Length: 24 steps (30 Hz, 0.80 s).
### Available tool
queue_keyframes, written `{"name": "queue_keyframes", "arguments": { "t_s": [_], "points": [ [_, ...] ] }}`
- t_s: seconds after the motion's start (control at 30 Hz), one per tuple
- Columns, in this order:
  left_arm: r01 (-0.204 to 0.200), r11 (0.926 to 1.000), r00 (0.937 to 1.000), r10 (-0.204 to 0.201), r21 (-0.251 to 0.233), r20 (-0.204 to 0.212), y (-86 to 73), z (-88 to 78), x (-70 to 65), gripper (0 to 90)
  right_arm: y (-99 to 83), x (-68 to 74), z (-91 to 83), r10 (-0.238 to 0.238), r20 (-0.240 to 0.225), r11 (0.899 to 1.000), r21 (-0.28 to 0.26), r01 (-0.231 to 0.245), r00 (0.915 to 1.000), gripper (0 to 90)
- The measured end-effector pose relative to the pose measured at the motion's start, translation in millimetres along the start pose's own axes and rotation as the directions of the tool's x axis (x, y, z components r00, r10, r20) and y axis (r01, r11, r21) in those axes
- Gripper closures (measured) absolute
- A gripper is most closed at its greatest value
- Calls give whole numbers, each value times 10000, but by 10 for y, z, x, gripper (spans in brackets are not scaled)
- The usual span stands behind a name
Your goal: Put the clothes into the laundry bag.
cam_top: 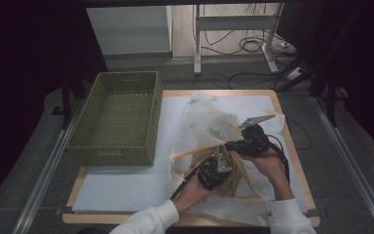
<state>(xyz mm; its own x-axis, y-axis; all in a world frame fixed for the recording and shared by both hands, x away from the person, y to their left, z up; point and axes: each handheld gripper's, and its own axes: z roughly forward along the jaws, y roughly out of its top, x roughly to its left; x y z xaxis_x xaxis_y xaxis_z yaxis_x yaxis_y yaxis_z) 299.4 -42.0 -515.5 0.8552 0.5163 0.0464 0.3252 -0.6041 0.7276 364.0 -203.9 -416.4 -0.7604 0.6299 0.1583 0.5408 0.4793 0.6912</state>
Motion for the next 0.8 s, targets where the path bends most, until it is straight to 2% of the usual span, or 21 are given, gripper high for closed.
{"name": "queue_keyframes", "arguments": {
  "t_s": [0.1, 0.13, 0.17, 0.2, 0.33, 0.5, 0.57, 0.7, 0.73, 0.8],
  "points": [
    [473, 9984, 9968, -451, -317, 663, -64, -141, -25, 900, -2, -7, 5, 29, 38, 10000, 24, -29, 10000, 864],
    [496, 9982, 9946, -462, -351, 928, -92, -215, -26, 900, -3, -8, 7, 21, 40, 10000, 27, -21, 10000, 864],
    [567, 9976, 9922, -518, -397, 1135, -109, -255, -29, 900, -3, -4, 12, 12, 36, 10000, 54, -12, 10000, 864],
    [725, 9964, 9862, -652, -430, 1522, -139, -311, -38, 900, -3, -2, 15, 10, 31, 10000, 57, -10, 10000, 864],
    [608, 9981, 9781, -570, -129, 2000, -250, -387, -75, 900, -3, 5, 21, 7, 44, 9999, 103, -8, 10000, 864],
    [351, 9987, 9793, -418, 369, 1981, -310, -286, -115, 900, -3, 7, 39, -2, 50, 9999, 139, 1, 10000, 864],
    [215, 9986, 9823, -303, 493, 1849, -317, -252, -136, 900, -3, 12, 44, -32, 45, 9999, 163, 31, 10000, 864],
    [164, 9985, 9877, -242, 518, 1542, -307, -191, -135, 900, -6, 10, 44, -4, 35, 9999, 169, 4, 10000, 864],
    [259, 9985, 9880, -329, 480, 1510, -301, -177, -136, 900, -6, 11, 43, -8, 36, 9999, 167, 7, 10000, 864],
    [131, 9987, 9904, -197, 488, 1367, -289, -163, -125, 900, -4, 16, 41, -31, 29, 9999, 158, 31, 10000, 864]
  ]
}}
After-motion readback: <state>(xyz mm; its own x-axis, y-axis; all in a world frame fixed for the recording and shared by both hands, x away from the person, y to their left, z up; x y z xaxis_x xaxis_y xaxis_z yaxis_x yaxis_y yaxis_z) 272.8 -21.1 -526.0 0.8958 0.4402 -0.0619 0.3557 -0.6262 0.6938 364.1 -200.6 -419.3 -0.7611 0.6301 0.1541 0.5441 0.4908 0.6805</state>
